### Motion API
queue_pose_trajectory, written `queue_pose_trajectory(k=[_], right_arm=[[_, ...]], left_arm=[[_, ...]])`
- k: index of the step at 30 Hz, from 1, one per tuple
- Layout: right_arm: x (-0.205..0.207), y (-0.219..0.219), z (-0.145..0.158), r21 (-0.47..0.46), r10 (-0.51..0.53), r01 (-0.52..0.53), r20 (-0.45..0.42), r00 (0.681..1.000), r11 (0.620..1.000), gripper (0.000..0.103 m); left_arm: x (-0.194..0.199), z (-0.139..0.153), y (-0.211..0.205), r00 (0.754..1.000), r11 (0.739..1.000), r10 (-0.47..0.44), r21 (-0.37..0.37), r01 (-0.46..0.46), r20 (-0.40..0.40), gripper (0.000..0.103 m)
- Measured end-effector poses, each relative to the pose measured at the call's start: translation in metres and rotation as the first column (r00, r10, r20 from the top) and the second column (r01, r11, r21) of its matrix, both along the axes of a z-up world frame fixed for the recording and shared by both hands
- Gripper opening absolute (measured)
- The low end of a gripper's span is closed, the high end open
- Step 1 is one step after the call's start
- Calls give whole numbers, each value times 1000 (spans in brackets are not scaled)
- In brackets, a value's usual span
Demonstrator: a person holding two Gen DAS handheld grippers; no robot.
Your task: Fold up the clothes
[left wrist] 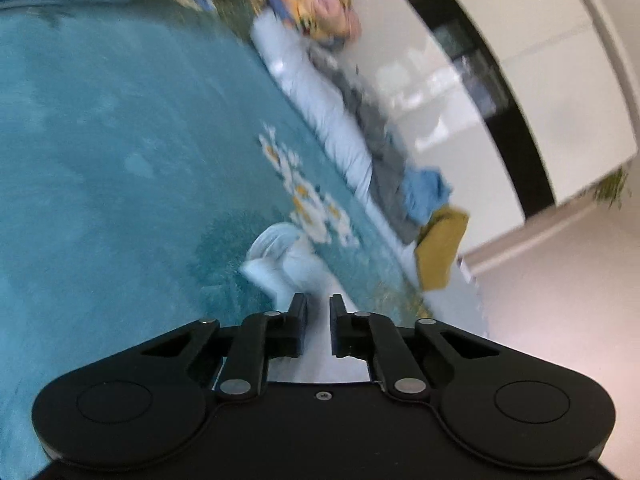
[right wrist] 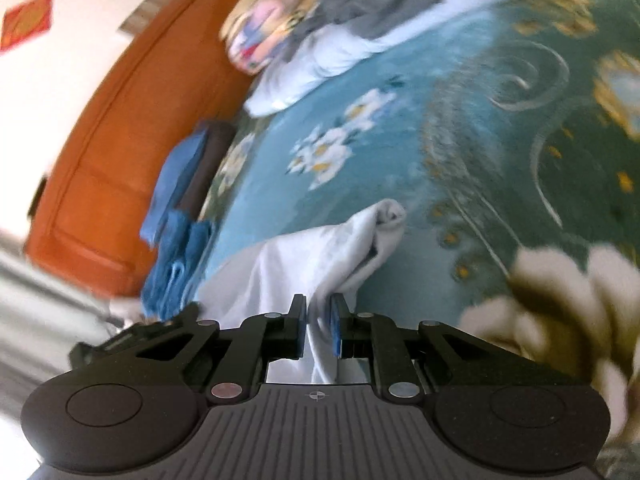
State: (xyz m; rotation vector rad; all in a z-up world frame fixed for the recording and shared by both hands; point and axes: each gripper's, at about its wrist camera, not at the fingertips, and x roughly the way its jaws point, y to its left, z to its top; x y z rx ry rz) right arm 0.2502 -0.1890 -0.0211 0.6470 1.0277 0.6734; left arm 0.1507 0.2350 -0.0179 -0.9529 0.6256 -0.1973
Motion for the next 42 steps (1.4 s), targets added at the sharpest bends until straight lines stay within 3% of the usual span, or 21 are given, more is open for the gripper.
queue_pose_trajectory(k=[2,5,11,13,14,18,24,30,35,37,42], right_arm=[[4,4,1,-22,33,-33,10,999,999,11],[9,2,-9,-58,5,-7,-27,1000,998,11],[2,-15,-14,-73,-55,55,-1,998,996,16],[3,-19,-17,-92,-82,81,-8,997,992,28],[3,-21,-21,-82,-87,84,-28,996,993,30],[-3,-25,-36,-36,-88,85,-86,992,996,40],[-8,-17,-50,12,-74,76,-122,990,997,41],[0,-3,-56,64,-38,46,-122,992,997,41],[7,7,-61,96,-30,41,-116,993,995,37],[8,10,-63,90,-38,49,-115,993,995,31],[10,14,-63,79,-58,68,-122,991,995,26]], left_arm=[[-19,3,3,999,999,40,-25,-39,19,7],[-30,-1,6,997,997,77,0,-77,-30,6],[-19,-2,12,994,996,86,38,-83,-62,8],[-7,-1,11,994,996,73,61,-68,-78,17],[-1,-1,10,994,996,62,75,-56,-85,29],[23,-8,5,992,992,-7,122,22,-123,47],[51,-32,1,972,984,-115,110,139,-203,50],[69,-50,4,971,984,-169,23,176,-169,55],[85,-57,-4,965,975,-222,-12,222,-138,53],[87,-57,-6,969,978,-209,-18,209,-132,53],[84,-56,-9,971,984,-175,17,180,-161,22]])
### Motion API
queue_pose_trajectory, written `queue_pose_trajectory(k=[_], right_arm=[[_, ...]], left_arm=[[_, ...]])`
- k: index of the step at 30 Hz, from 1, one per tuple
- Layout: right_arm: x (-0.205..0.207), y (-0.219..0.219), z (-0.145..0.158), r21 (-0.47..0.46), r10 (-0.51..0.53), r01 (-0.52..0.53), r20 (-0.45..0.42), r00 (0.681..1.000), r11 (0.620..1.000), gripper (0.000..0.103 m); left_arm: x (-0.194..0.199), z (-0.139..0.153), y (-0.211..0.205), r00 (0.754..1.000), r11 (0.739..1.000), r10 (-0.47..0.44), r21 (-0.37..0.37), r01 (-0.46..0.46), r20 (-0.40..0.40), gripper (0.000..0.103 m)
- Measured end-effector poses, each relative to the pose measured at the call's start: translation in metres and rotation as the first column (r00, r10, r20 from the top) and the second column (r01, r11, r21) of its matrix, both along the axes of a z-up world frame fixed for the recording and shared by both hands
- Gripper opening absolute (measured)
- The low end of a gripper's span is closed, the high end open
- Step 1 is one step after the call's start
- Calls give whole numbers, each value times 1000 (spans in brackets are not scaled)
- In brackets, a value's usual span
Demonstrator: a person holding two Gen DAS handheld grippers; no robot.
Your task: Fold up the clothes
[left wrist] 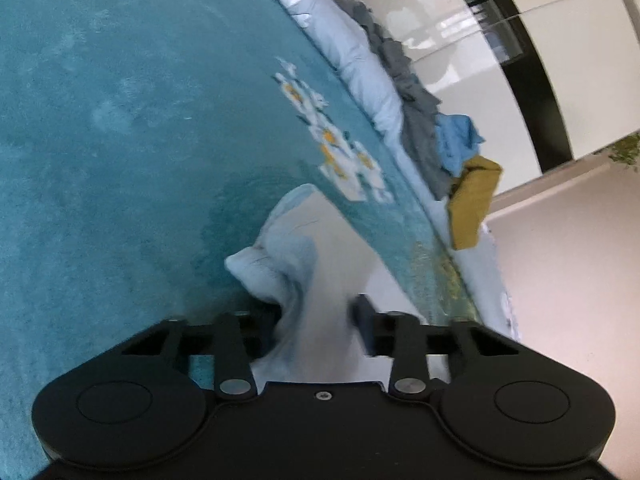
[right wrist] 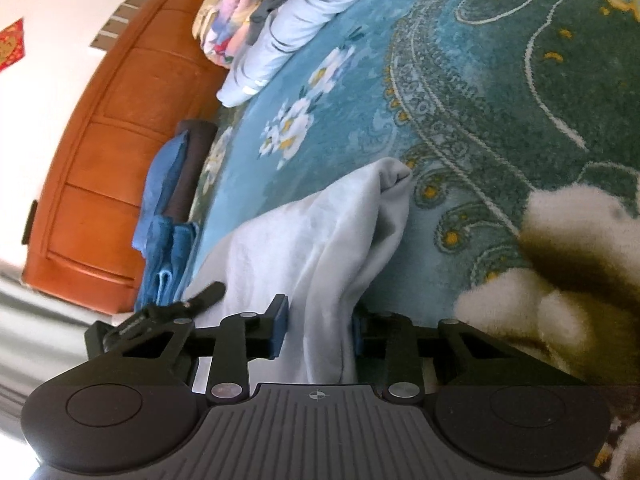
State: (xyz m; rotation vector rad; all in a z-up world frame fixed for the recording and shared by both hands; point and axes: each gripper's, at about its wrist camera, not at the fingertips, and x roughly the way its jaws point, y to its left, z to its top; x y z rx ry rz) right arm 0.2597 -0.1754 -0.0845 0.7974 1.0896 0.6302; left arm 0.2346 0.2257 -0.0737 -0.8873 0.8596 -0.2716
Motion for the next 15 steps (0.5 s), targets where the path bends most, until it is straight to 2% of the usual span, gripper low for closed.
queue_pose_trajectory(k=[2,6,11,15], right_arm=[[0,2,1,-10,-9,9,-1,1000,1000,23],[1,8,10,-40,-28,28,4,1000,999,22],[6,17,39,-46,48,-45,66,997,998,21],[10,33,65,-54,136,-131,96,986,990,21]], left_arm=[[-3,0,-2,1000,1000,18,1,-18,-3,19],[-14,9,-10,998,998,64,24,-65,22,12],[-42,39,-18,991,992,102,69,-108,89,10],[-84,62,-10,974,981,185,32,-191,132,10]])
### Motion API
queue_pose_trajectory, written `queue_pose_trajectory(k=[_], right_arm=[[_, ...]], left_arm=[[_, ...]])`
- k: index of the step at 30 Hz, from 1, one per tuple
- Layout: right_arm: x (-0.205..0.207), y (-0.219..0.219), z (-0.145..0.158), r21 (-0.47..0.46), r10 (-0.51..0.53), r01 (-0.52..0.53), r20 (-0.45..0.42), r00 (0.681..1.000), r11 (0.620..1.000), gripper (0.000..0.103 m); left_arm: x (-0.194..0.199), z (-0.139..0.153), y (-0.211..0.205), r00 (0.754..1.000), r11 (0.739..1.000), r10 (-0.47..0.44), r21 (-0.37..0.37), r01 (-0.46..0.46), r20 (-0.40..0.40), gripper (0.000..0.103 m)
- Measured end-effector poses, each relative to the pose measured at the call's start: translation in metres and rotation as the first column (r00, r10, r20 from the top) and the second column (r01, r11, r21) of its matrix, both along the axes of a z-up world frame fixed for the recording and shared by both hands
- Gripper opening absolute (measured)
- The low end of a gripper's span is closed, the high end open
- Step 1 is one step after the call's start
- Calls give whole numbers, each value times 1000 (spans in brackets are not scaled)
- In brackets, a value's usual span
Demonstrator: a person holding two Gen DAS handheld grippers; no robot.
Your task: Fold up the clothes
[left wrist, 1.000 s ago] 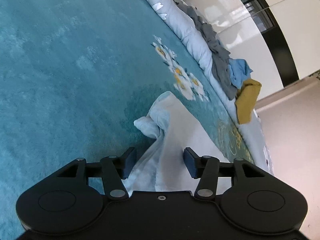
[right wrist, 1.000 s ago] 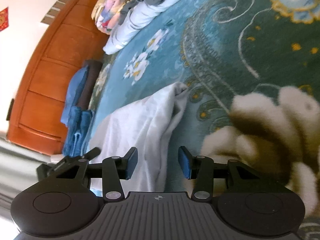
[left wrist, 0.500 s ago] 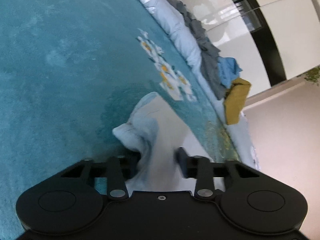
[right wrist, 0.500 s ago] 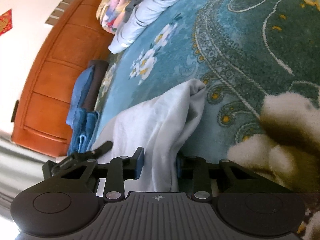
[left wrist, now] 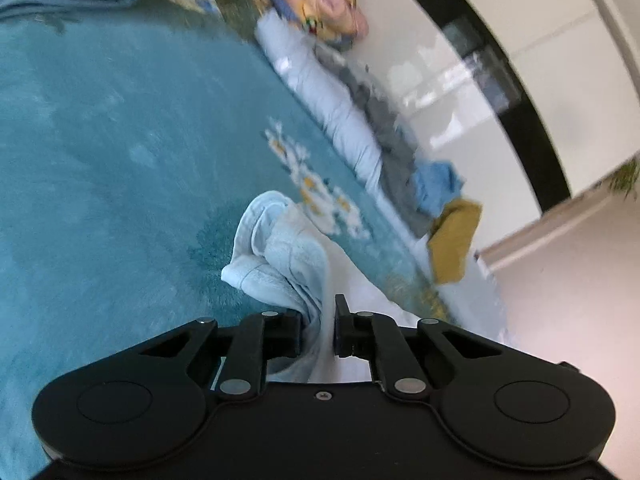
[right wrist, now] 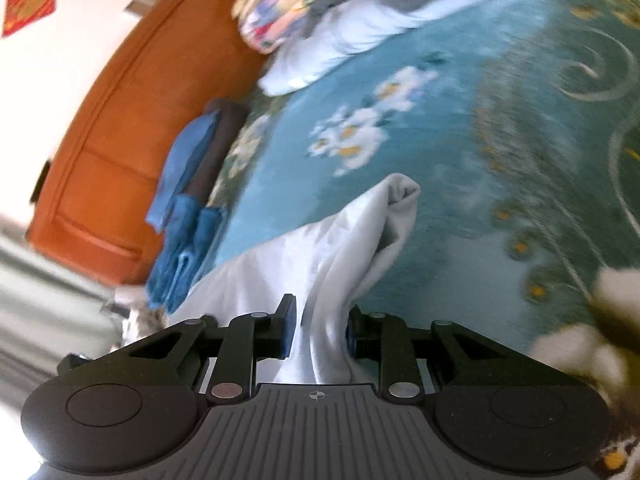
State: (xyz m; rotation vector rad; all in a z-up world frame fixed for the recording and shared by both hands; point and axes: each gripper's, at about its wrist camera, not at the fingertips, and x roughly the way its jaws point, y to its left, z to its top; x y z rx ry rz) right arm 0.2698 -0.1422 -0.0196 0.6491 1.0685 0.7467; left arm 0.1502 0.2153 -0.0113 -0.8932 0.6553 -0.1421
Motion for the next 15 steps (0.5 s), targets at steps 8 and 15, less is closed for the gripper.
queue_pose_trajectory(k=[8,15], right_arm=[[6,52,6,-33,184,-184,-3,983,982,21],[6,63,-21,-169,165,-165,-17,986,972,22]], left_arm=[[-76,7,21,989,989,145,-21,-145,15,10],[-83,-28,37,977,985,171,51,-166,-126,12]])
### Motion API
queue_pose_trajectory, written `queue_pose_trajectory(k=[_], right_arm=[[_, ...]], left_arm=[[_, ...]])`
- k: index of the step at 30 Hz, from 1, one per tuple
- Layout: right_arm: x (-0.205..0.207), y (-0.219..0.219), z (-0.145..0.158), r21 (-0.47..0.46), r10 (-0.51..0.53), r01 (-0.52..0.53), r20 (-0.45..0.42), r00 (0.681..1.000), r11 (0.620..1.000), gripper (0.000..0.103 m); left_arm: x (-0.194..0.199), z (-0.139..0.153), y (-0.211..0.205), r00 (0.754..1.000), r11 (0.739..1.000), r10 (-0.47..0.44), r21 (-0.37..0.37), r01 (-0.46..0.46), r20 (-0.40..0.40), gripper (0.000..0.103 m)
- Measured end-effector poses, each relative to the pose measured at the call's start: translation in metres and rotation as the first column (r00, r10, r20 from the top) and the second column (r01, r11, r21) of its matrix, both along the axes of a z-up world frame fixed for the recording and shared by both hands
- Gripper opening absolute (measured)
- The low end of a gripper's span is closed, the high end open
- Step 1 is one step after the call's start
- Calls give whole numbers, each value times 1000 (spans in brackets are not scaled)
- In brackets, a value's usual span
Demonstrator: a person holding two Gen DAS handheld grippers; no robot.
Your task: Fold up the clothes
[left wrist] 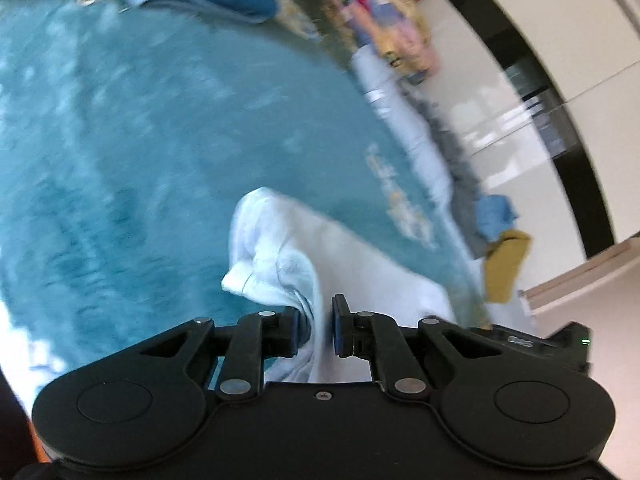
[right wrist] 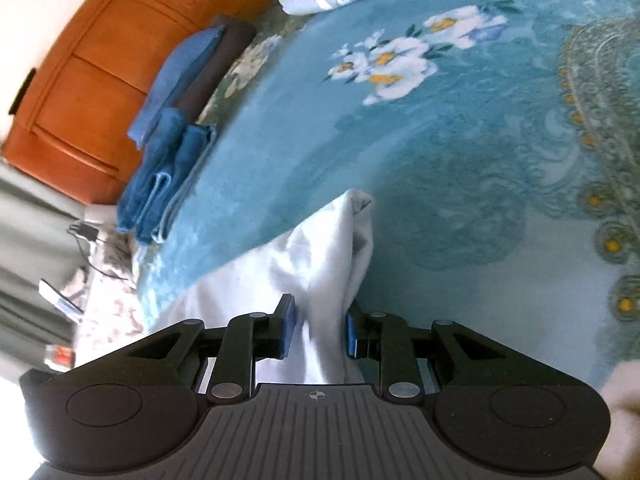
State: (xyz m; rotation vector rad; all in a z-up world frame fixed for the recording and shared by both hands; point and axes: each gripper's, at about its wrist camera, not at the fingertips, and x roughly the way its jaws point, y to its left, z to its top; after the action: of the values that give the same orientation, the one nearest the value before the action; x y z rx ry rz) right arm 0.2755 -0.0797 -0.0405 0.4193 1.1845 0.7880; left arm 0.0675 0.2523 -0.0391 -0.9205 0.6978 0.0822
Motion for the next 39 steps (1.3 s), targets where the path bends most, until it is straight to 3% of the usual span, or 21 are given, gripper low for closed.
queue_pose_trajectory(k=[6,11,13,16,19,28,35,39], right_arm=[[-7,-33,26,-14,-74,76,118,990,997,23],[-8,-12,48,23,-47,44,185,982,999,23],[-9,5,48,23,-6,2,186,982,1000,23],[-11,29,38,-47,31,-23,182,983,999,22],[-15,32,24,-110,36,-17,171,985,994,21],[-12,17,-1,-130,-16,30,114,993,991,19],[-48,8,28,-20,24,-21,172,985,1000,21],[-74,9,22,-25,89,-86,166,982,996,26]], left_arm=[[-20,22,22,996,999,49,10,-49,76,16],[4,61,8,986,993,-4,118,-15,166,21],[19,66,-4,984,988,-50,152,24,168,23],[31,67,-17,986,976,-75,215,41,152,23],[35,55,-18,990,977,-87,206,63,109,25],[34,3,-6,998,988,-50,143,53,-23,24],[5,32,-16,993,991,-65,122,53,97,31],[-9,33,-35,989,987,-115,124,102,98,31]])
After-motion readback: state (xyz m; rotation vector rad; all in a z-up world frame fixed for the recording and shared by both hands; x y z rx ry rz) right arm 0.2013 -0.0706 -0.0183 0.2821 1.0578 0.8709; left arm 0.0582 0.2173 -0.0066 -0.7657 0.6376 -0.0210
